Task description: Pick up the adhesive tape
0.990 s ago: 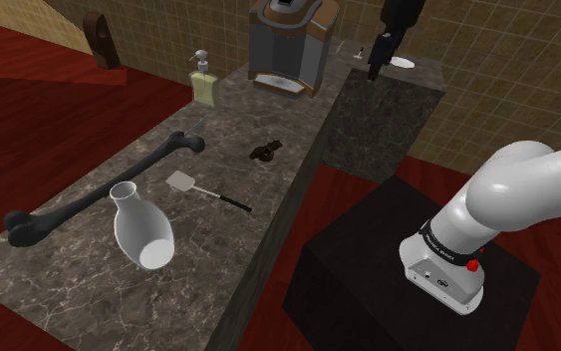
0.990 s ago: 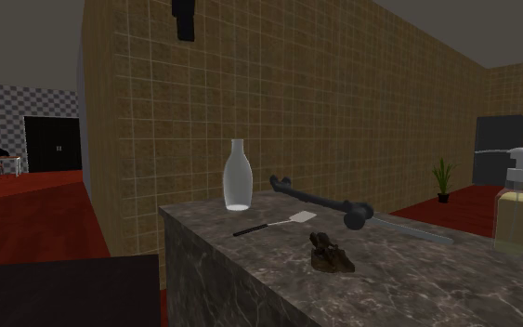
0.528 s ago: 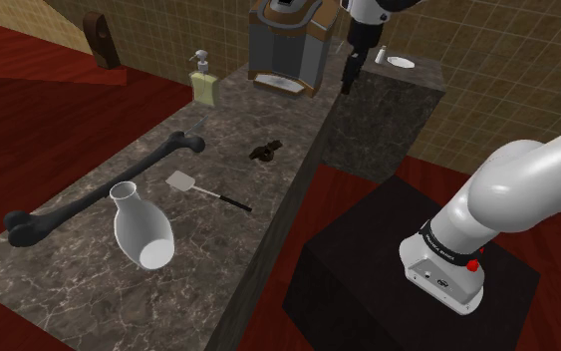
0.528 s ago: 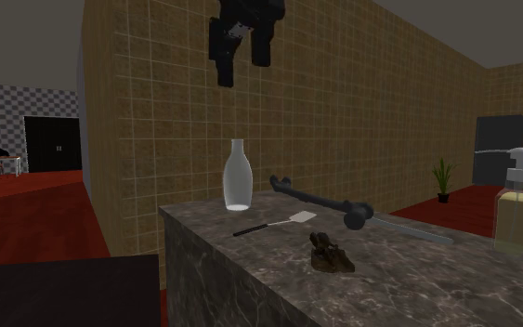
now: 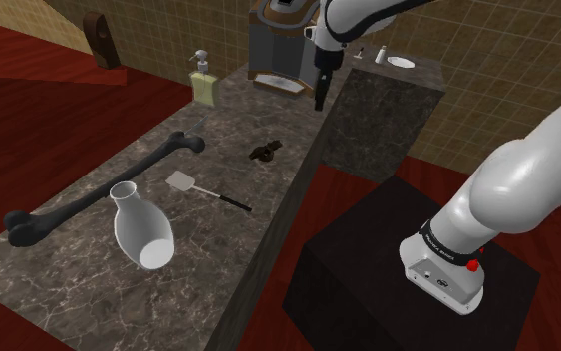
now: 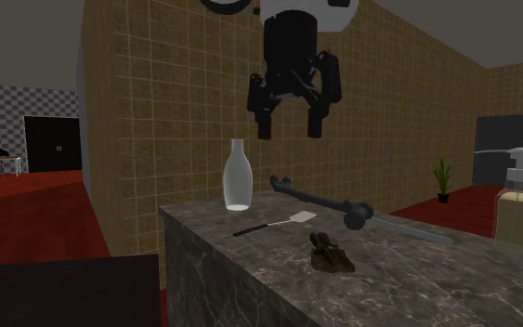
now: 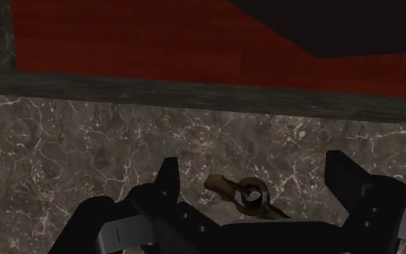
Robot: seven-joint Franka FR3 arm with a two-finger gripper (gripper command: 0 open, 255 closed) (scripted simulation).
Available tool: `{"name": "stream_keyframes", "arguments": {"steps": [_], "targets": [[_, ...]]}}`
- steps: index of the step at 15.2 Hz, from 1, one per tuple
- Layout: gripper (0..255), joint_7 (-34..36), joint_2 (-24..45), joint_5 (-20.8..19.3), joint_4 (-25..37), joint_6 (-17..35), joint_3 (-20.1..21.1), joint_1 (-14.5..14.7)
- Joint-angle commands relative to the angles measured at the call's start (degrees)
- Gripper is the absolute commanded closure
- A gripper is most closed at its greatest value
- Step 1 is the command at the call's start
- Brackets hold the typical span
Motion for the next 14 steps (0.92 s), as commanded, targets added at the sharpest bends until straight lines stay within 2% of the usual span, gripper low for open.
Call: {"name": "stream_keyframes", "arguments": {"steps": [1,7,14], "targets": [[0,-2.18,4.39,0.71,1.78,1.92,0.2,0.59],[0,-8.78,17.23,2.57,8.67,5.64,1.32,1.52],[0,-15.25,31.92,3.46,18.78,7.51,3.76,2.27]]}}
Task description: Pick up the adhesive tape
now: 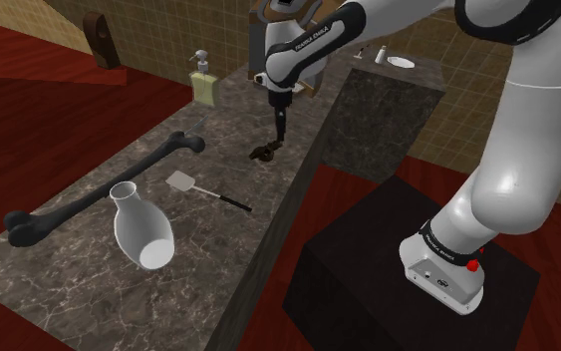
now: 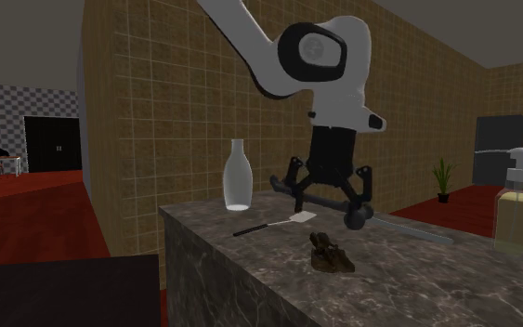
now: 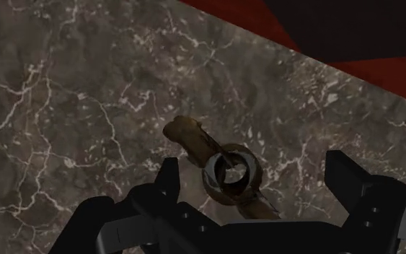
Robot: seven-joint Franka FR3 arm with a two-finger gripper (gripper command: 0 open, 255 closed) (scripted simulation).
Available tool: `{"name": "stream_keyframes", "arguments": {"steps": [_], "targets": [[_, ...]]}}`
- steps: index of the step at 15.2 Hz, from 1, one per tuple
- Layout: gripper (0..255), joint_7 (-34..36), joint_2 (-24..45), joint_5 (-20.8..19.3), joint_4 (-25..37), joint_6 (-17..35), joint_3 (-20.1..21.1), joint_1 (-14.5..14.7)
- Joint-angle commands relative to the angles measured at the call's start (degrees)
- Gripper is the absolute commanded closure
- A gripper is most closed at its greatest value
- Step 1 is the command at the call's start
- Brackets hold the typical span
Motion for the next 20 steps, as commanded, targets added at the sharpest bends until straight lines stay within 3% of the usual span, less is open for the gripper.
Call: {"name": "stream_keyframes", "arguments": {"steps": [1,3,12,13,20], "targets": [[0,-1.8,4.8,0.04,3.67,0.33,0.73,0.23],[0,-3.15,8.38,-0.05,6.56,0.33,1.38,0.5],[0,-3.11,12.47,-0.2,6.54,4.44,1.29,0.57],[255,-3.14,12.43,-0.2,6.45,4.49,1.28,0.55],[255,-3.15,12.42,-0.2,6.54,4.4,1.28,0.54]]}}
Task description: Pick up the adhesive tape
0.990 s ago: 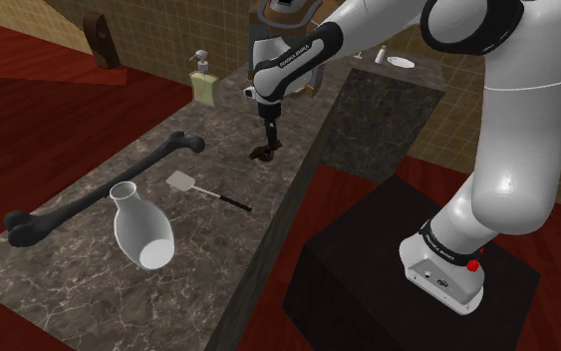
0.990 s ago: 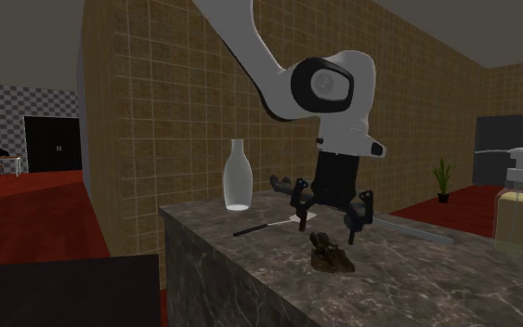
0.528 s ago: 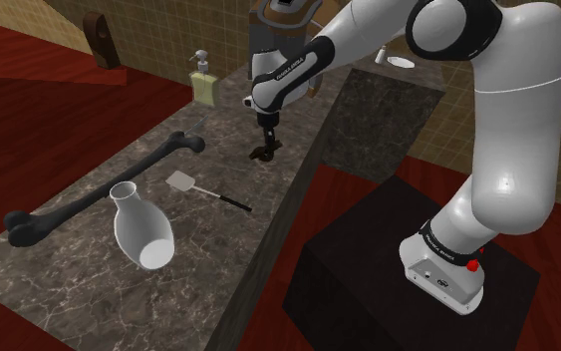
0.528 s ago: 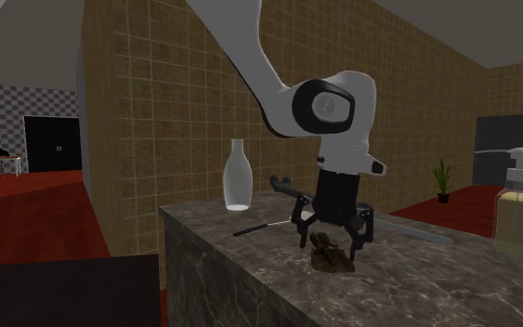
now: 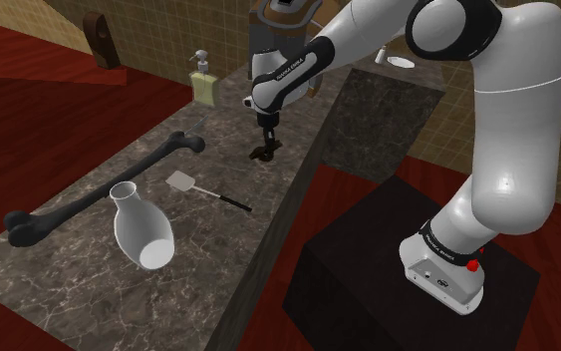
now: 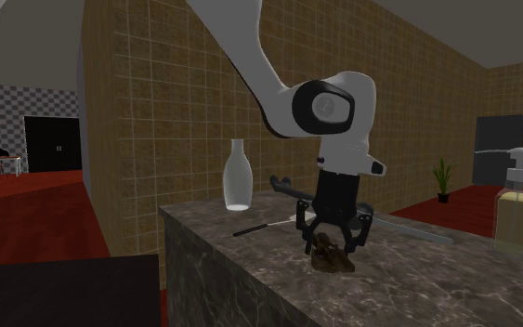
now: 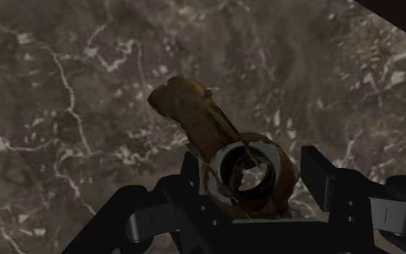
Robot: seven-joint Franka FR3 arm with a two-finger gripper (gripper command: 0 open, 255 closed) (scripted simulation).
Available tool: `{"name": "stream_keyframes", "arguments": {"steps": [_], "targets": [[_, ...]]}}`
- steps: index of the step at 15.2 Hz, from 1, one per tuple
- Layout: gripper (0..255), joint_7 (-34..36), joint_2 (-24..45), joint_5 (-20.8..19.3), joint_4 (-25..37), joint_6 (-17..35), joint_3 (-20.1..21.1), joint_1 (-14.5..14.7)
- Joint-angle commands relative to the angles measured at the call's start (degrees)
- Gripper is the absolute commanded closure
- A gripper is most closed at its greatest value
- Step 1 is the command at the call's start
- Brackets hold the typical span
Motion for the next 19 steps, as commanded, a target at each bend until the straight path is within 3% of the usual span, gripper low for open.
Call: {"name": "stream_keyframes", "arguments": {"steps": [1,19], "targets": [[255,0.01,0.05,0.0,-0.04,0.01,-0.01,0.0],[255,-0.03,-7.64,0.28,0.75,-8.47,0.19,-0.12]]}}
